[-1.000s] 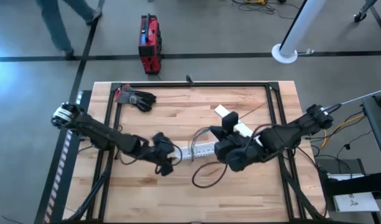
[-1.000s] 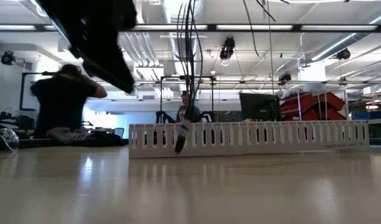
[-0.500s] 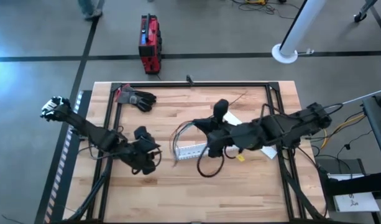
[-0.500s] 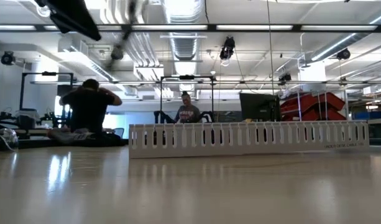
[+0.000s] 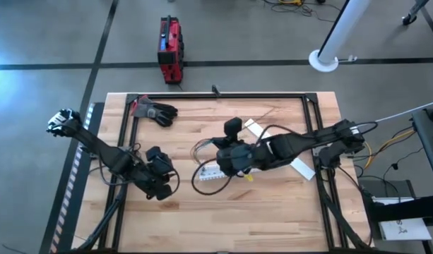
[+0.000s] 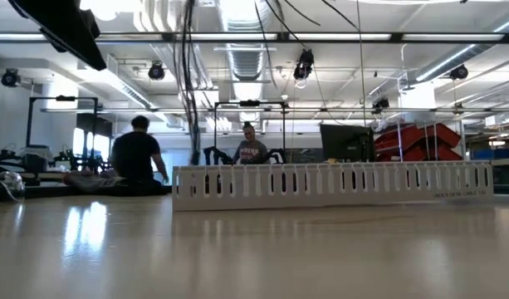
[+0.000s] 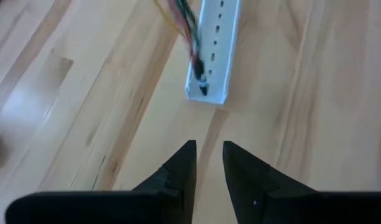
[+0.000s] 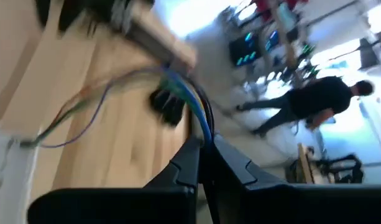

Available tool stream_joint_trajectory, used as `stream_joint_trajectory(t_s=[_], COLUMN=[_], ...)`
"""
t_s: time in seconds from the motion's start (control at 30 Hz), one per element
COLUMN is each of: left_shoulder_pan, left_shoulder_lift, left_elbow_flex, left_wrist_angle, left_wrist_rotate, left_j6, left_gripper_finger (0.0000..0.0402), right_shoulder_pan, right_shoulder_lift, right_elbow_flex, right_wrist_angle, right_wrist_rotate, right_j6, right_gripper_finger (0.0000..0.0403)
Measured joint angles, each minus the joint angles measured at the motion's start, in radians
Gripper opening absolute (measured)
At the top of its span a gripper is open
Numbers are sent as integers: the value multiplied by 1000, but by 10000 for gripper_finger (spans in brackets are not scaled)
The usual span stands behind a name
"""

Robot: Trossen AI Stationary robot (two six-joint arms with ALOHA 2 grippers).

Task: Ziptie cables
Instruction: Put the zip-tied cables into the white cable duct

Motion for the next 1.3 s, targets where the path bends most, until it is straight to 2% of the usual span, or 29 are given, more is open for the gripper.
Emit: stream_joint_trajectory(t_s=[0.17,0.37,0.5,0.6,0.77,1.03,1.17,1.3], left_shoulder_pan=[0,1,18,47,116,178,186,186], left_shoulder_lift=[49,119,166,196,241,299,312,313], left_elbow_flex=[-15,-68,-115,-153,-203,-223,-223,-223], left_wrist_angle=[8,135,245,325,457,613,646,646], left_wrist_rotate=[-3,-118,-148,-150,-150,-149,-148,-146], left_j6=[-11,27,53,64,120,262,287,287], left_gripper_finger=[63,73,84,93,104,114,110,102], right_shoulder_pan=[0,15,16,14,14,13,13,6], right_shoulder_lift=[12,-2,-3,-4,-3,7,8,8], right_elbow_flex=[0,0,-2,-24,-74,-172,-210,-256], right_wrist_angle=[-221,-545,-789,-881,-884,-803,-771,-773], right_wrist_rotate=[4,-3,-75,-126,-203,-210,-221,-279], right_j6=[154,408,574,646,645,549,484,459], right_gripper_finger=[9,9,9,9,9,9,9,9])
